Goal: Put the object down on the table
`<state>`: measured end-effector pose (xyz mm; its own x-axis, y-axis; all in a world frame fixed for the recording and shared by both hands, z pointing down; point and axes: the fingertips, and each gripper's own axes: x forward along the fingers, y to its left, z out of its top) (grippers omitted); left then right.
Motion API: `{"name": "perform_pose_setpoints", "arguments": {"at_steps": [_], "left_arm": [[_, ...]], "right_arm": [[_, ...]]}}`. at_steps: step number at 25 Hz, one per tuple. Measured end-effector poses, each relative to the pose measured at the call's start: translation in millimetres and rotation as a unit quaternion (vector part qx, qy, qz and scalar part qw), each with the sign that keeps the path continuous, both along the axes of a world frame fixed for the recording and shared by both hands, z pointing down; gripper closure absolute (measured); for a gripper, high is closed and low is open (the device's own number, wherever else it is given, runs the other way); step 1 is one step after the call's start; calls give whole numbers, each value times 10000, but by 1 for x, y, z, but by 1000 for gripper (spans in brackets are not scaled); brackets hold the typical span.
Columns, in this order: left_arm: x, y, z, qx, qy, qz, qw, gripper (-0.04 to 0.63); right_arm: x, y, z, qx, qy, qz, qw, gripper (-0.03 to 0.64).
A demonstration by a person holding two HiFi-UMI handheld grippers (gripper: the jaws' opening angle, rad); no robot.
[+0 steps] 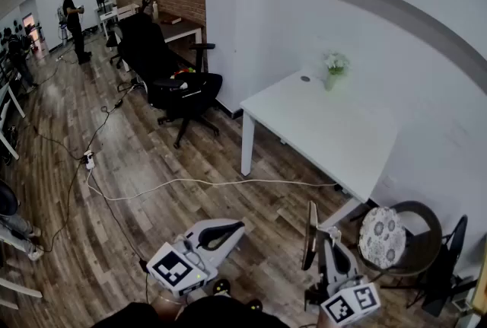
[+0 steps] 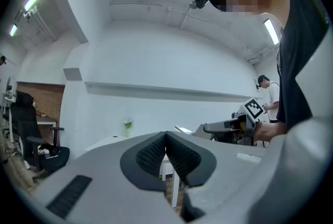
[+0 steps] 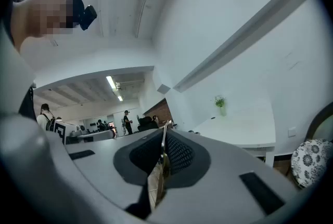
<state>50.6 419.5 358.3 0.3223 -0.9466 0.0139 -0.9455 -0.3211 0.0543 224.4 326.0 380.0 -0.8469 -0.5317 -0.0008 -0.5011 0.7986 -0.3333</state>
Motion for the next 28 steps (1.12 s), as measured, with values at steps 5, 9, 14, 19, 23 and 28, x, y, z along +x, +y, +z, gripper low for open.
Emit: {"name": "perform_pose_setpoints", "arguments": {"at_steps": [5, 9, 14, 19, 23, 28], "left_arm": [[-1, -1, 0, 210, -112, 65, 9997, 595], [-4, -1, 3, 162, -82, 101, 9998, 595], [-13, -6, 2, 222, -45, 115, 9997, 595], [-24, -8, 4, 215, -14, 174, 9996, 595], [-34, -11, 4, 236, 20, 198, 9995, 595], [-51, -17, 4, 310, 57, 244, 9992, 595]], "right_arm": [[-1, 1, 2, -27, -19, 8, 10000, 607], [1, 0, 4, -97, -103, 55, 9999, 606], [-3, -4, 6, -70, -22, 159, 9998, 606], [-13, -5, 3, -42, 11, 242, 9997, 607], [-19, -10, 1, -58, 26, 350, 9994, 606], [-29, -15, -2, 0, 12, 489, 9988, 606]]}}
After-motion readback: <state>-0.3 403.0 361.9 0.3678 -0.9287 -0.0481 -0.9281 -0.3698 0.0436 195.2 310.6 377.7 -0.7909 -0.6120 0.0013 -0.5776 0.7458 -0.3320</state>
